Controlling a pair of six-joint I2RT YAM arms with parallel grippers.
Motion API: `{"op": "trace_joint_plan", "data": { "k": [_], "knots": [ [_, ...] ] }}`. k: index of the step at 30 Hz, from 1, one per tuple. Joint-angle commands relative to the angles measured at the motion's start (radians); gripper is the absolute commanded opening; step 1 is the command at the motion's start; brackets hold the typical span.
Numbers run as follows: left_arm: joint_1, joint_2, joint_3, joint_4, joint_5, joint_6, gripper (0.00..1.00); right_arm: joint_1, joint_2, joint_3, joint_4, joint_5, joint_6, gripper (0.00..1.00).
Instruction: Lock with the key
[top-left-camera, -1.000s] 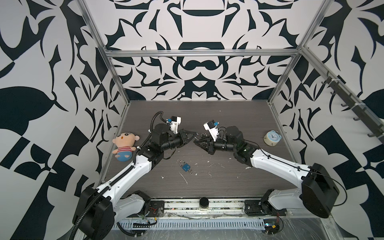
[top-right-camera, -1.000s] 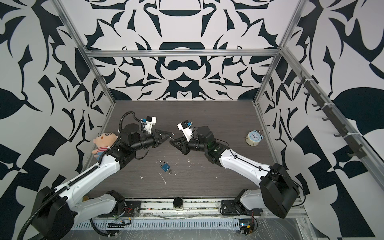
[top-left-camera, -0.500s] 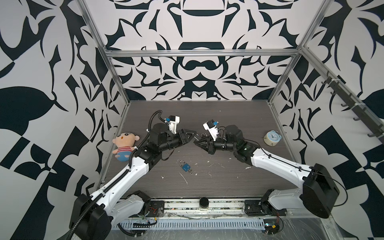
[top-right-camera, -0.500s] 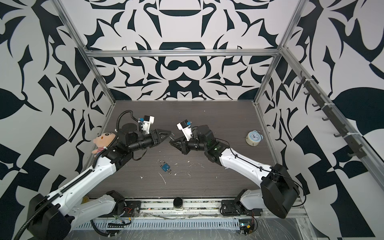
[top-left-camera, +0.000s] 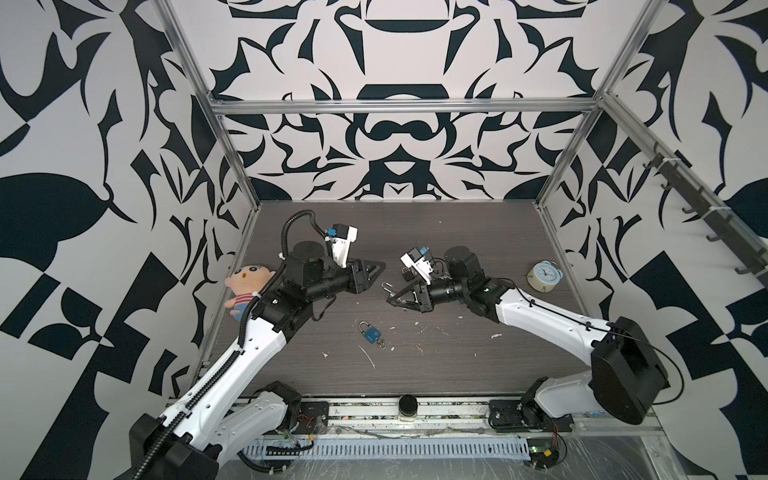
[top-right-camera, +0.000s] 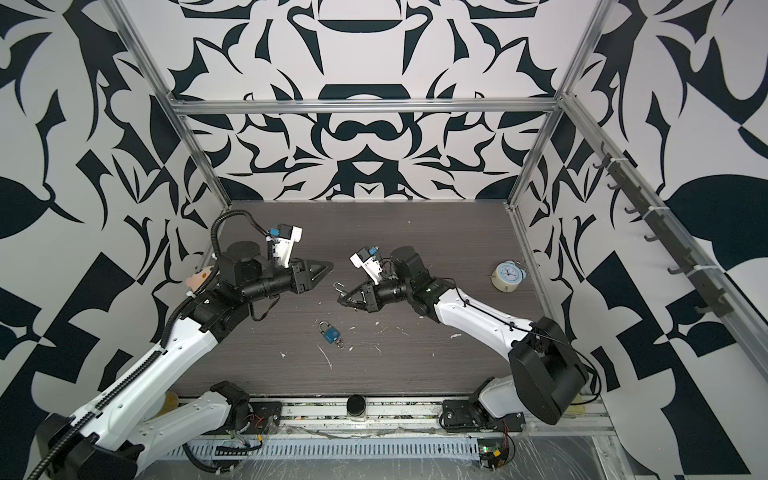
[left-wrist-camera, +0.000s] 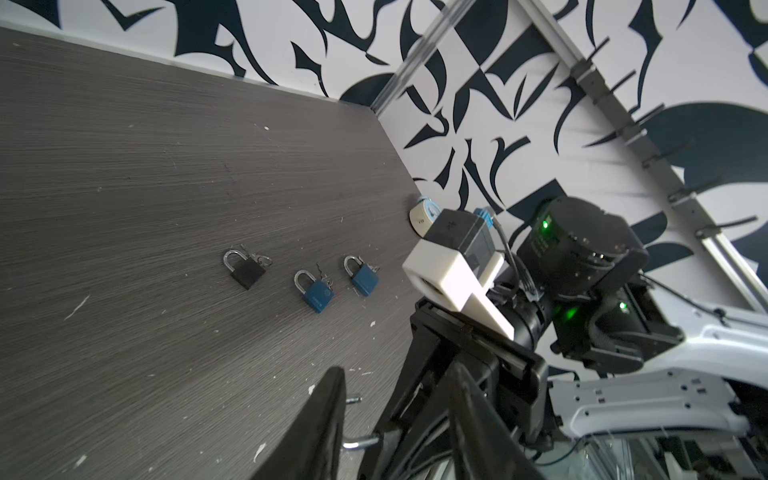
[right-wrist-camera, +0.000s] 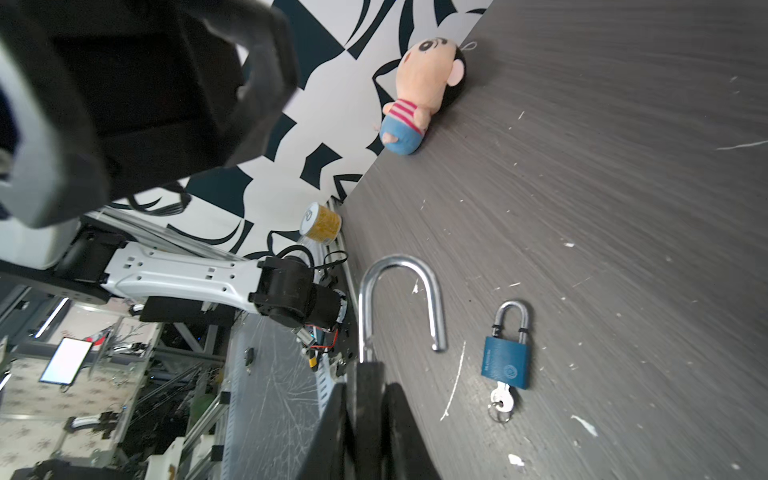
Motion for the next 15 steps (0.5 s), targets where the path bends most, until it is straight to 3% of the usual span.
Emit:
{"op": "trace_joint_plan", "data": {
  "k": [1, 7, 15],
  "knots": [
    [0.002, 0.037, -0.017, 0.027, 0.129, 0.072, 0.37, 0.002, -0.029, 0.051, 0.040, -0.097, 0.032, 0.00],
    [0.002, 0.069, -0.015, 0.017, 0.216, 0.105, 0.36, -0.004, -0.031, 0.063, 0.041, -0.149, 0.053, 0.00],
    [0.006, 0.089, -0.015, -0.052, 0.240, 0.137, 0.37, -0.033, -0.018, 0.056, 0.129, -0.198, 0.139, 0.00]
  ]
}}
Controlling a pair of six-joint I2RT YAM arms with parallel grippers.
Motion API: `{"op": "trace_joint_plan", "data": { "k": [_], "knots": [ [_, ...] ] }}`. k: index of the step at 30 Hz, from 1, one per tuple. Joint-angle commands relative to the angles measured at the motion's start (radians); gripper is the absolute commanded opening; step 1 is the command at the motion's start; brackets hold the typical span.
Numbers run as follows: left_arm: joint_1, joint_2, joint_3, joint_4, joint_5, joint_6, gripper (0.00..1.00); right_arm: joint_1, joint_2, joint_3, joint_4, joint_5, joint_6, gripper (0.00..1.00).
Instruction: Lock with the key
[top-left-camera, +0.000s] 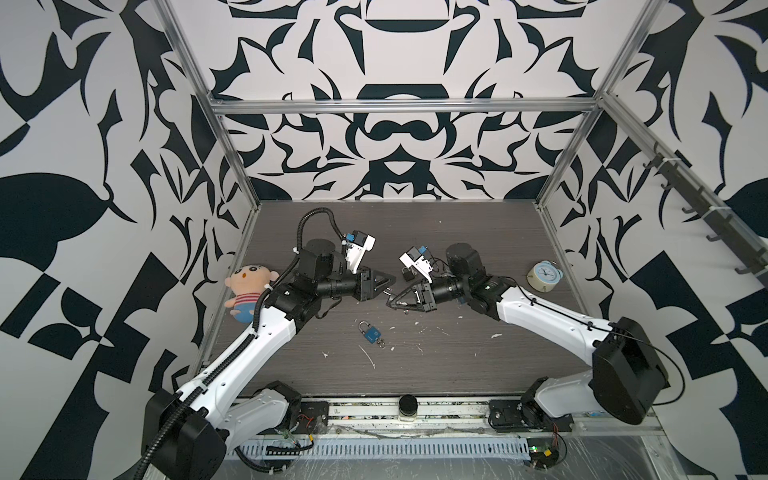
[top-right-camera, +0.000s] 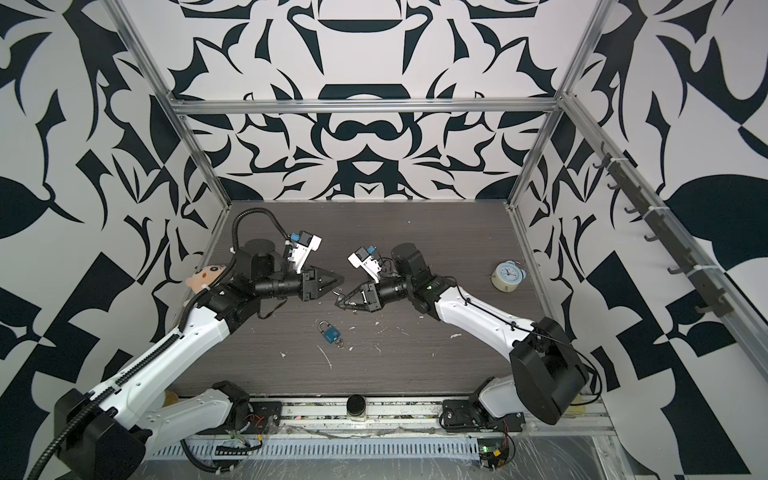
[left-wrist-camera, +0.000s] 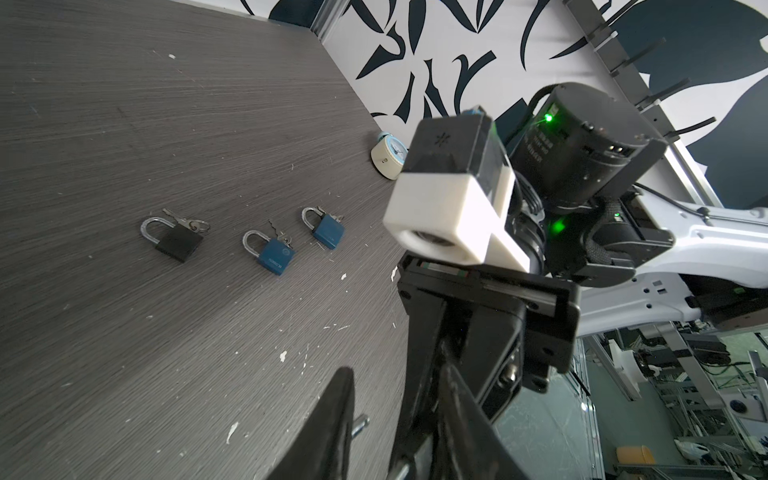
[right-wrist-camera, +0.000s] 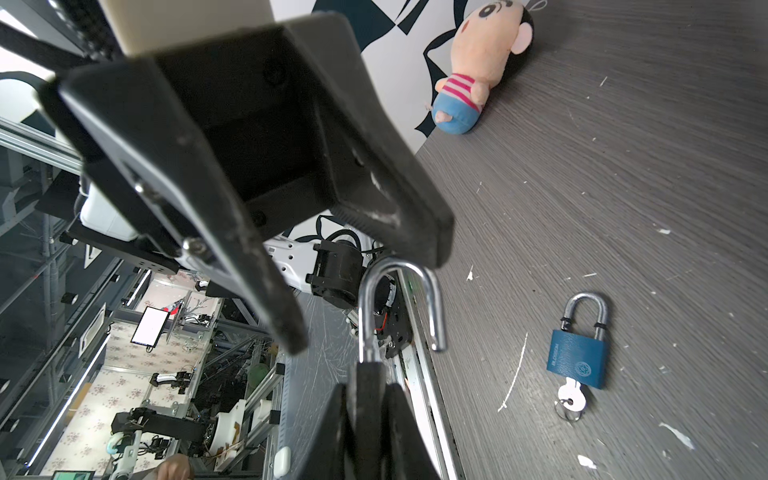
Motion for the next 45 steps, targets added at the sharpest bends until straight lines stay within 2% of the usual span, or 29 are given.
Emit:
{"op": "trace_joint_plan", "data": {
  "k": [1, 14, 35, 45],
  "knots": [
    [0.006, 0.013, -0.012, -0.032, 0.056, 0.032, 0.37, -0.017, -0.018, 0.031, 0.118, -0.055, 0.064, 0.00],
    [0.075, -0.038, -0.042, -0.044, 0.082, 0.024, 0.34, -0.034, -0.009, 0.027, 0.121, -0.057, 0.075, 0.00],
    [0.083, -0.038, -0.056, -0.034, 0.117, 0.014, 0.24, -0.038, 0.002, 0.039, 0.129, -0.047, 0.090, 0.00],
    [0.086, -0.035, -0.058, -0.013, 0.127, 0.004, 0.24, -0.039, 0.007, 0.043, 0.139, -0.051, 0.105, 0.00]
  ]
}}
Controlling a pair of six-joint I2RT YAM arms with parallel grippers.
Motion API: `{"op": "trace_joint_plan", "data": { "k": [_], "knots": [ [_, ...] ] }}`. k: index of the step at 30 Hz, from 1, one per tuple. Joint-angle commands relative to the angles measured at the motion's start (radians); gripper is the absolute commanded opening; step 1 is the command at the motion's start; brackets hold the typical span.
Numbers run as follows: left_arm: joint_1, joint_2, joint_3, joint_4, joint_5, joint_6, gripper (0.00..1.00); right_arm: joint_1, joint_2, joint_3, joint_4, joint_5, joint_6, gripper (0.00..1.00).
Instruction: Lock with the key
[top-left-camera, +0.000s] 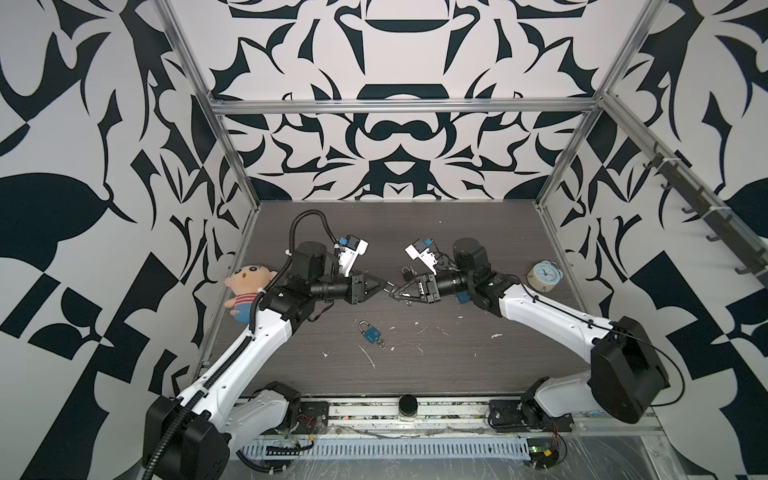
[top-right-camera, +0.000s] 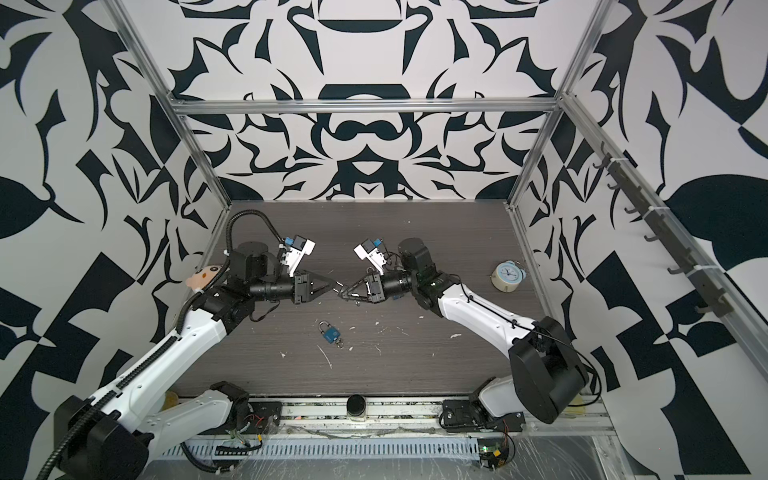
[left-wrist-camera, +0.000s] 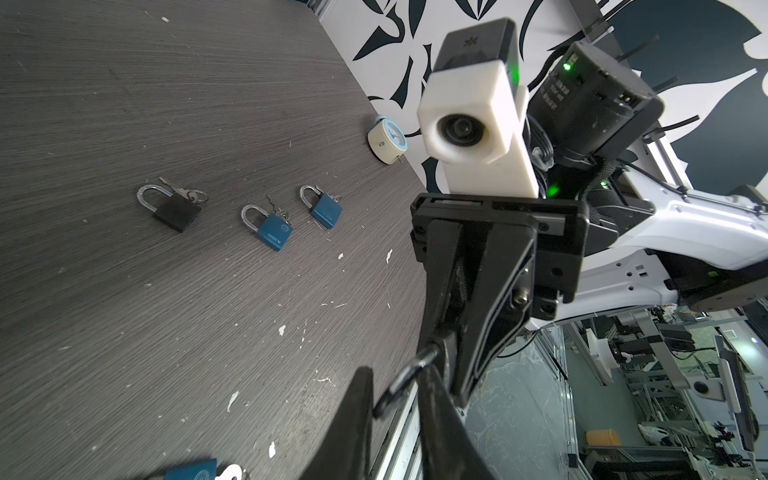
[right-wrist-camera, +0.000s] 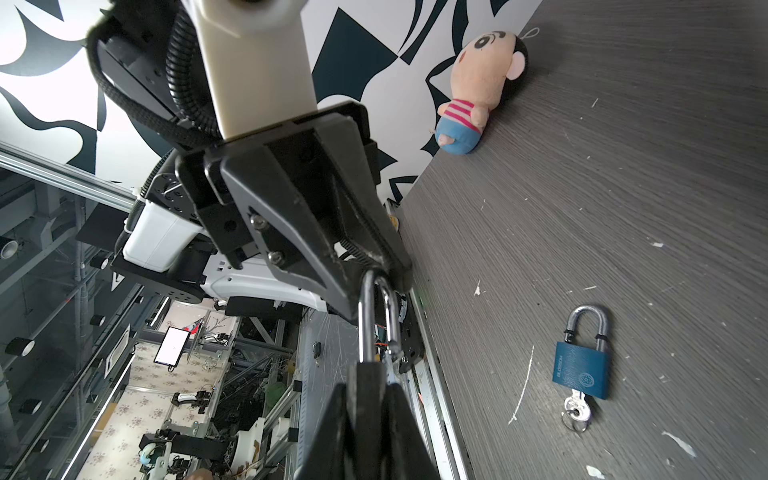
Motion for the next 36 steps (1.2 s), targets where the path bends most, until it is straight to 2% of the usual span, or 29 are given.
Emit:
{"op": "trace_joint_plan", "data": {
  "k": [1, 10, 16, 21, 29, 36],
  "knots": [
    [0.005, -0.009, -0.016, 0.018, 0.026, -0.007, 0.24, -0.003, 0.002, 0.043, 0.073, -0.021, 0.011, 0.00],
    [0.004, 0.002, -0.017, 0.039, 0.046, -0.022, 0.22, -0.003, 0.007, 0.042, 0.085, -0.020, 0.021, 0.00],
    [0.005, 0.007, -0.016, 0.038, 0.048, -0.021, 0.14, -0.004, 0.007, 0.043, 0.088, -0.016, 0.026, 0.00],
    [0.005, 0.016, -0.022, 0.019, 0.036, -0.012, 0.00, -0.004, 0.000, 0.043, 0.111, -0.025, 0.056, 0.00],
    [0.004, 0.026, -0.049, 0.069, 0.032, -0.040, 0.00, -0.004, -0.006, 0.021, 0.311, -0.075, 0.237, 0.00],
    [0.004, 0.030, -0.059, 0.096, 0.037, -0.067, 0.00, -0.003, -0.010, 0.016, 0.338, -0.067, 0.269, 0.00]
  ]
}}
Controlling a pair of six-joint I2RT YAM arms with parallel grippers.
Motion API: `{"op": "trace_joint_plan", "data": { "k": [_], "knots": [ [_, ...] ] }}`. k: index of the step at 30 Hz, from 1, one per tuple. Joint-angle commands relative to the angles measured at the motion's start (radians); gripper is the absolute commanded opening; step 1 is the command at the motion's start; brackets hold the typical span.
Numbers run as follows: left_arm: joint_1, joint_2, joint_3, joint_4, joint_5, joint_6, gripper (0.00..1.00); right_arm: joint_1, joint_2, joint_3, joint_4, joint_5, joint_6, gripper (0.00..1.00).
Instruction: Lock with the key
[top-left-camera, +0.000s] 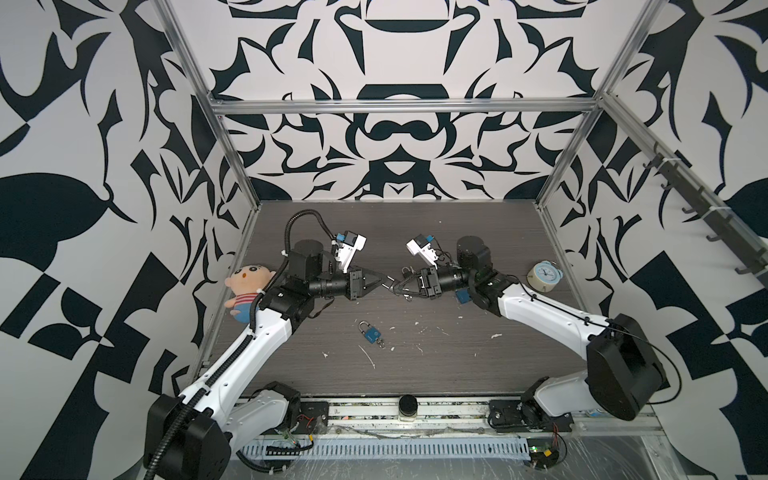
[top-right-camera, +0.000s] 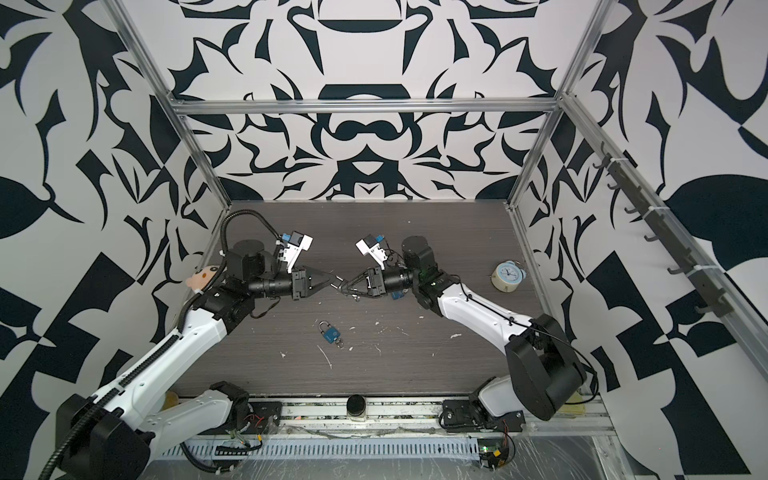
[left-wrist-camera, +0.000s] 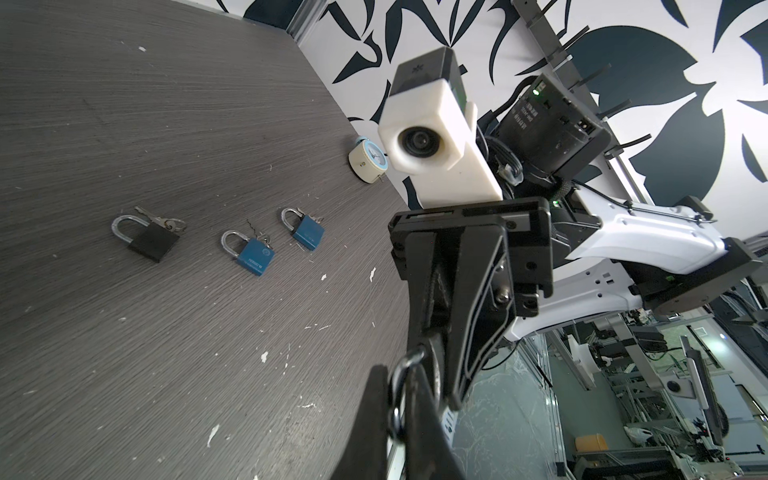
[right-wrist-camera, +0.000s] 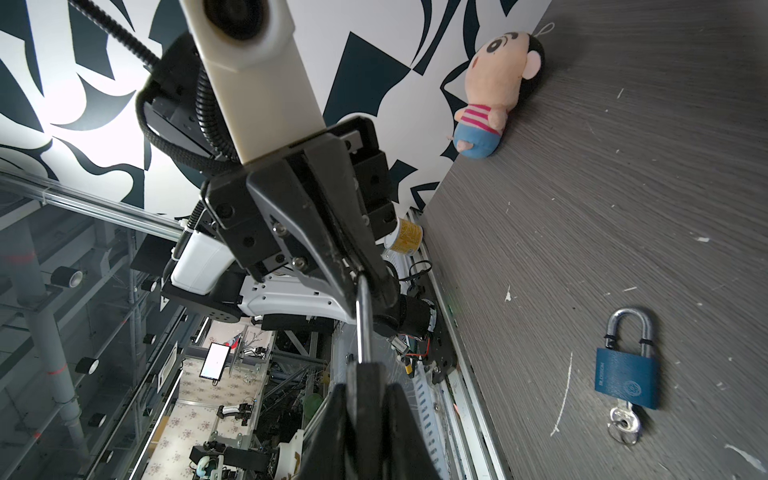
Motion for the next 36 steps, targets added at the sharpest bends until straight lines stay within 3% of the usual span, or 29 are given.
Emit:
{"op": "trace_joint_plan", "data": {
  "k": [1, 26, 36],
  "knots": [
    [-0.006, 0.019, -0.041, -0.021, -0.007, -0.010, 0.00, 0.010, -0.026, 0.028, 0.164, -0.024, 0.035, 0.00],
    [-0.097, -0.072, -0.129, -0.006, -0.053, -0.151, 0.00, 0.026, 0.009, 0.088, 0.081, 0.070, -0.056, 0.00],
    [-0.190, -0.094, -0.164, 0.001, -0.100, -0.192, 0.00, 0.025, 0.054, 0.123, 0.090, 0.107, -0.067, 0.00]
  ]
}}
